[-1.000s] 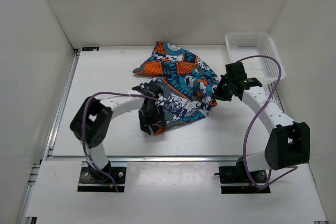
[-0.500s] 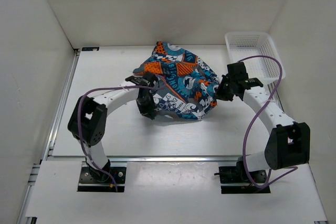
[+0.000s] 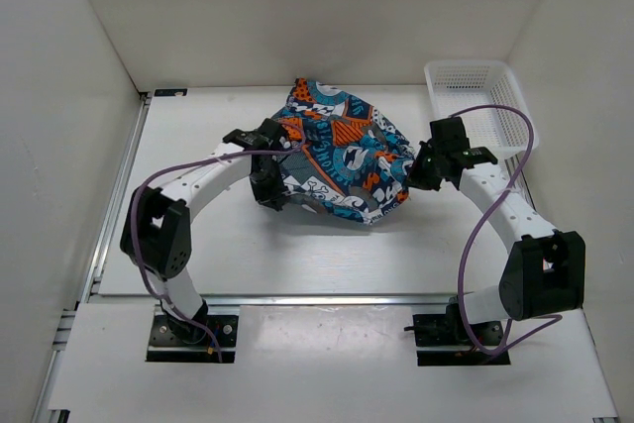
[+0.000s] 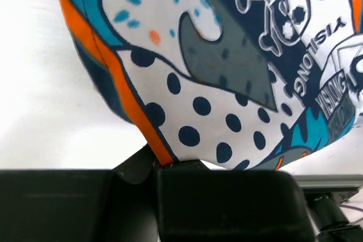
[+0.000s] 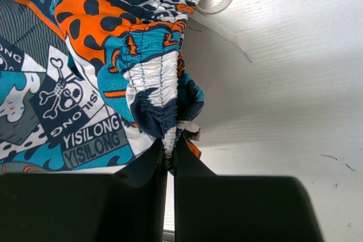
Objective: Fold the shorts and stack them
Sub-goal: Fold the shorts
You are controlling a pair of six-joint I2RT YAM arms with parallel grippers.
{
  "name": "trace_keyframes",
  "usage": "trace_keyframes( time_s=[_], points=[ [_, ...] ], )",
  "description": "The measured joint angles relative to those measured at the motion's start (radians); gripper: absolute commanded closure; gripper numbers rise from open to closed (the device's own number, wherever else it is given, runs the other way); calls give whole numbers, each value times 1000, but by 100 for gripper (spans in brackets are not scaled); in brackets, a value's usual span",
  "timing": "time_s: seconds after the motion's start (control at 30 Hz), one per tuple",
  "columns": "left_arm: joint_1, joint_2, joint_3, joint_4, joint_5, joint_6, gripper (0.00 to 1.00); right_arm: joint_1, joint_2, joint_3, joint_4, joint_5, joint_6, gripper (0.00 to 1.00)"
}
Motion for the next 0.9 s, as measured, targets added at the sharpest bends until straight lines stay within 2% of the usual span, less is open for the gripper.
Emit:
trace_keyframes(
  time_s=[0.07, 0.13, 0.17, 0.2, 0.27, 0.3, 0.37, 0.43, 0.47, 0.53, 0.67, 0.9],
  points=[
    [0, -41, -34, 2, -2, 4, 90, 0, 0, 0, 0, 0, -1, 100],
    [2, -106, -91, -7, -2, 9, 76, 0, 0, 0, 0, -1, -5, 100],
    [5, -145, -129, -11, 1, 7, 63, 0, 0, 0, 0, -1, -6, 100],
    [6, -178, -161, -19, 7, 2, 27, 0, 0, 0, 0, -3, -8, 100],
    [9, -230, -226, -17, 25, -8, 10, 0, 0, -2, 2, -5, -8, 100],
    [9, -251, -261, -14, 36, -24, 7, 0, -2, -6, 5, -7, -8, 100],
    [11, -290, -331, 4, 48, -74, 9, 0, -4, -19, 4, -8, -8, 100],
    [11, -328, -397, 19, 48, -148, 17, 0, -5, -32, 4, -12, -8, 100],
    [15, -351, -433, 34, 47, -190, 29, 0, -5, -35, 2, -13, -8, 100],
    [25, -408, -511, 80, 51, -266, 35, 0, -5, -39, 2, -18, -8, 100],
    [48, -489, -639, 187, 61, -394, 28, 0, -5, -39, 3, -27, -8, 100],
    [10, -488, -673, 341, 43, -546, 24, 0, -5, -39, 4, -40, -8, 100]
  ],
)
